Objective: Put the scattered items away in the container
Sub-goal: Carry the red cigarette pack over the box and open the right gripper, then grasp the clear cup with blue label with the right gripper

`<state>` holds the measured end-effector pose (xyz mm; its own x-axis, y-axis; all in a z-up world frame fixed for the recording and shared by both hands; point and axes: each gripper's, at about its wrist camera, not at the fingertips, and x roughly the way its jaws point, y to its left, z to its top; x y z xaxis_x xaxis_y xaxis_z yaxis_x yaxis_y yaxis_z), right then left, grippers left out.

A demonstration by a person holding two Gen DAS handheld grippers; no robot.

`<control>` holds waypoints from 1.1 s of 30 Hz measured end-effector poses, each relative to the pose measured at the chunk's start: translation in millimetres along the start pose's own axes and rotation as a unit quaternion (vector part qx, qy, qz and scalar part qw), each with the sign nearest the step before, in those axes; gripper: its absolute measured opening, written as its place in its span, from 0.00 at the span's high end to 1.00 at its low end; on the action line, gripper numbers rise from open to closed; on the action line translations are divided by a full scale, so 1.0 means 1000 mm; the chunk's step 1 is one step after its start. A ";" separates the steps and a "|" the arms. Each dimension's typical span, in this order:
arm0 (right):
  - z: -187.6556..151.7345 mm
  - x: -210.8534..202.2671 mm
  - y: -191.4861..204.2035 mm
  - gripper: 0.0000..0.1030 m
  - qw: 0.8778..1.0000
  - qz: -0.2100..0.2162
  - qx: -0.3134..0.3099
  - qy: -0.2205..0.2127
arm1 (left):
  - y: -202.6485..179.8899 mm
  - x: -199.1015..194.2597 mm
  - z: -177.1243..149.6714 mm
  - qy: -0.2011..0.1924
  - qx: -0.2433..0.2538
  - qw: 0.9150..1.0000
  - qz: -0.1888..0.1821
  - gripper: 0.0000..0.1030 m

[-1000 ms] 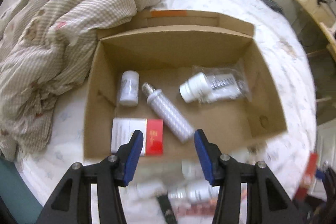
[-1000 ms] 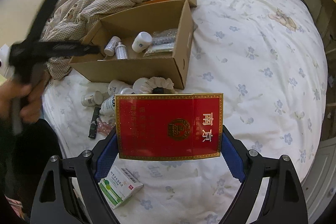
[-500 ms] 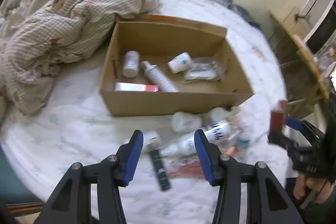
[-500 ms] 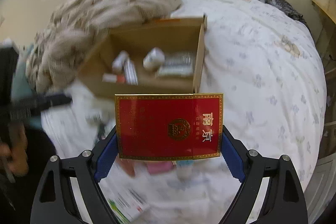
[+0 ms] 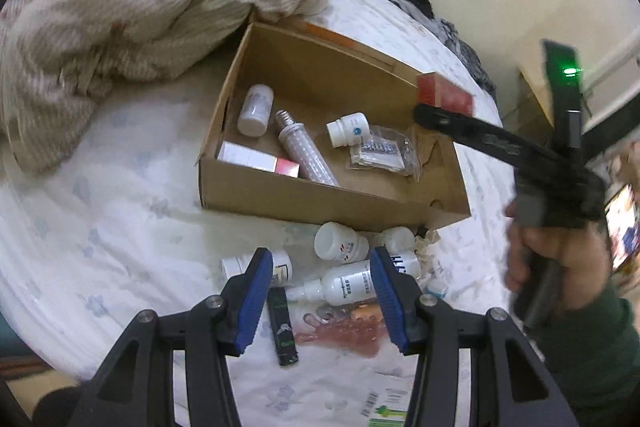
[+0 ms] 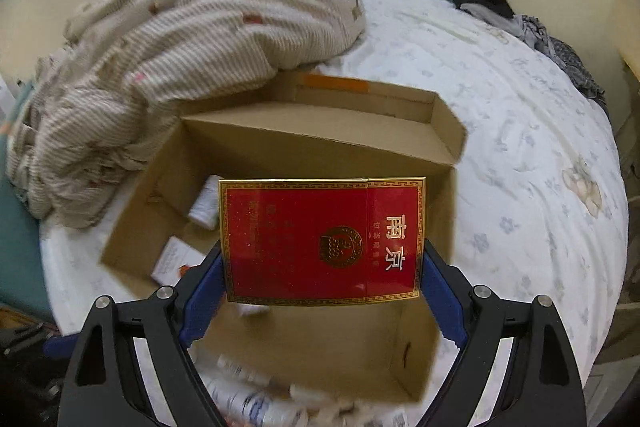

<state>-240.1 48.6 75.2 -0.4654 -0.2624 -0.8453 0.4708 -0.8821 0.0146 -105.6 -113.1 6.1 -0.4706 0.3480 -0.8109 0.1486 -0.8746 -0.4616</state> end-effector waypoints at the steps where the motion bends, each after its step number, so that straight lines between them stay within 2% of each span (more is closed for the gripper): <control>1: 0.003 0.009 0.002 0.13 1.000 -0.007 -0.003 0.006 | 0.003 0.000 0.001 0.003 -0.010 1.000 -0.008 0.50; 4: 0.004 0.019 0.001 0.12 1.000 -0.008 0.003 0.015 | 0.005 0.001 0.001 0.007 -0.017 1.000 -0.017 0.50; 11: 0.004 0.040 -0.002 0.11 0.999 -0.007 0.022 0.034 | -0.001 0.012 0.000 0.026 -0.006 1.000 -0.012 0.50; 15: 0.001 0.035 -0.006 0.11 0.999 0.011 0.031 0.026 | -0.003 0.013 -0.001 0.026 -0.001 1.000 -0.007 0.50; 20: 0.004 0.032 -0.008 0.06 0.998 0.027 0.043 0.041 | -0.002 0.016 -0.002 0.029 -0.005 1.000 0.000 0.50; 27: 0.001 0.006 -0.006 0.05 0.999 0.028 0.033 0.004 | -0.002 0.017 -0.002 0.025 0.001 1.000 0.009 0.50; 33: -0.038 -0.037 -0.020 0.05 0.999 0.038 0.029 -0.013 | -0.006 0.016 -0.004 0.025 0.008 1.000 0.012 0.50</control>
